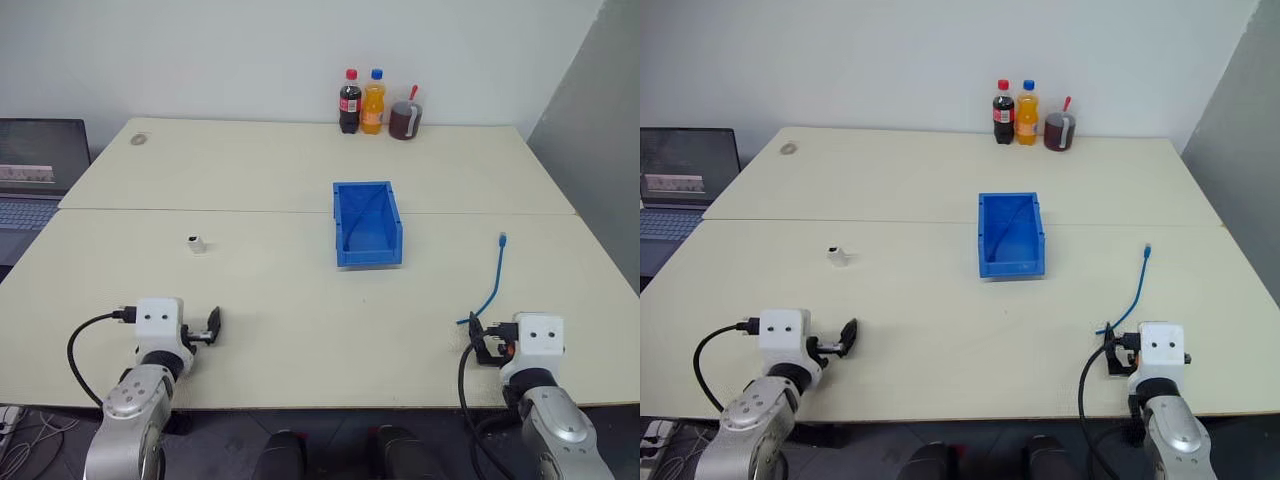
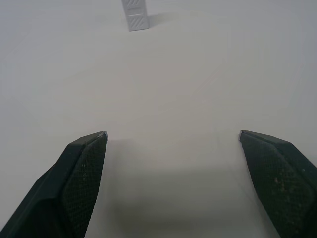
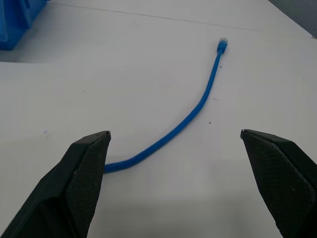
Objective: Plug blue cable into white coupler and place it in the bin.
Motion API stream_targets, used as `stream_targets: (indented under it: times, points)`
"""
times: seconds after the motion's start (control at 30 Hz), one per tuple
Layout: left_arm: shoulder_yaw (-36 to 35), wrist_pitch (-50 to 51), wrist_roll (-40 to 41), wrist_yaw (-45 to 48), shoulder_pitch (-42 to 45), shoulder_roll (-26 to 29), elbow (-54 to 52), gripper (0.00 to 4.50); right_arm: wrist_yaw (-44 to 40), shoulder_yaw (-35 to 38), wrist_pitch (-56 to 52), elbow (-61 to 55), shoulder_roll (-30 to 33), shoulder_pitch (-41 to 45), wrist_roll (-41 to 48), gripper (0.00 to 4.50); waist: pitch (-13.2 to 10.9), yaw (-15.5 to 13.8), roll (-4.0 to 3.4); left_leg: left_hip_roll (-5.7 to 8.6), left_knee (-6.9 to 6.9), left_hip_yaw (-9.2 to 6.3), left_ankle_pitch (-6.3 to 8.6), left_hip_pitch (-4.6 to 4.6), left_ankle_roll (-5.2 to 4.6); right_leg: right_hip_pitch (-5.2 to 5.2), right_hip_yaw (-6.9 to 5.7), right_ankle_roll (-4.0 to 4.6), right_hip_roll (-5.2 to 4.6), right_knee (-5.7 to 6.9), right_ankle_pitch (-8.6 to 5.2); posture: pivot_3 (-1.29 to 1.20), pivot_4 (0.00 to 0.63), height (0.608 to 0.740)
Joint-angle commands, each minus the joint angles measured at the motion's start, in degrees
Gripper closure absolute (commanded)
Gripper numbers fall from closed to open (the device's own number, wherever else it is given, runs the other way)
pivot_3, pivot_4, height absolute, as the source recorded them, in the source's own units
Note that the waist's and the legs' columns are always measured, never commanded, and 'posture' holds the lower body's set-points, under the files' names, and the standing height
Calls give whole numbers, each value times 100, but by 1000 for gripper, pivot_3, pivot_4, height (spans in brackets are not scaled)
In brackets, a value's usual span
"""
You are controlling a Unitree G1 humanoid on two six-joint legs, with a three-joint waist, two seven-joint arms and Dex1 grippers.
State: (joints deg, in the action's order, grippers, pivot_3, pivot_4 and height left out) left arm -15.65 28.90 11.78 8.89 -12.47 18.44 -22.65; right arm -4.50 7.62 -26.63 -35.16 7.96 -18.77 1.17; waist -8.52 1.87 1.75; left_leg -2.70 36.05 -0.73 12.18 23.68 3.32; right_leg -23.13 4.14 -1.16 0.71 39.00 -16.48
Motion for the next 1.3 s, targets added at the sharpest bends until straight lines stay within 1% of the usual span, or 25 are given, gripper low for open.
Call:
stream_targets:
  times: [0.03, 0.23, 0.47, 0.77, 0.87, 1.0, 1.07, 1.1, 1.17, 1.23, 1.3]
  points:
    - [32, 81, 9, -118, -48, -142, -418, 21, 89, -38, 169, -37, -48, 25, -64, 23, 0, -8, 0, 1, -1, 0, 0, 2, 0, -1, -1, 4, 2, -1, -3, 0, 150, 740]
    - [204, 218, -90, -220, -52, -290, -587, 21, 123, -70, 218, 42, -66, 57, -73, 23, -1, -6, 0, 9, -6, -1, 2, 14, 2, -5, -4, -17, 7, -4, 1, 0, 150, 740]
    - [271, 247, -49, -164, -27, -304, -615, 21, 170, -99, 267, 58, -85, 47, -91, 23, -2, -6, -1, 7, -5, -5, 2, 10, 2, -5, -4, 5, 13, 0, -10, 0, 150, 740]
    - [367, 257, -27, 45, 113, -205, -602, 21, 181, -36, 278, 7, -56, 0, -139, 23, -2, -6, -1, 8, -4, -5, 2, 11, 1, -5, -4, 3, 14, -1, -9, 0, 150, 740]
    - [464, 244, -7, 276, 248, -56, -572, 21, 205, 6, 162, -93, -17, 90, -184, 23, -2, -5, -1, 9, -4, -5, 2, 11, 2, -5, -4, 4, 15, -1, -10, 0, 150, 740]
    - [598, 170, 87, 757, 721, 284, -393, 21, 207, 72, -94, -175, 106, 382, -191, 23, -3, -6, -2, 11, -3, -3, 2, 11, 2, -5, -6, 2, 16, -1, -9, 0, 150, 740]
    - [767, 241, 227, 1208, 1313, 550, -172, 21, 233, 289, -377, -18, 230, 837, -136, 23, -4, -9, -1, 14, -3, -2, 2, 10, 2, -4, -10, 0, 18, 0, -7, 0, 150, 740]
    - [937, 366, 425, 1607, 1770, 699, -78, 21, 192, 472, -548, 166, 357, 1193, -42, 23, -9, -10, -2, 19, -1, -1, 1, 10, 1, -4, -12, -5, 20, 1, -5, 0, 150, 740]
    - [1228, 450, 618, 2130, 2369, 891, 74, 21, 106, 722, -775, 461, 542, 1672, 109, 23, -18, -18, 3, 27, 6, -1, -1, 13, 0, -4, -20, -16, 24, 2, 5, 0, 150, 740]
    - [1725, 282, 580, 2758, 3047, 1067, 377, 21, 27, 1036, -1055, 1010, 761, 2241, 321, 23, -16, -16, 5, 36, 7, 3, -2, 14, -2, -2, -15, -38, 22, -1, 19, 0, 150, 740]
    - [2120, 198, 666, 3347, 3628, 1096, 667, 21, -69, 1256, -1197, 1617, 965, 2725, 489, 23, -18, -12, 5, 40, 3, 9, -1, 15, -2, 2, -10, -45, 21, -7, 22, 0, 150, 740]
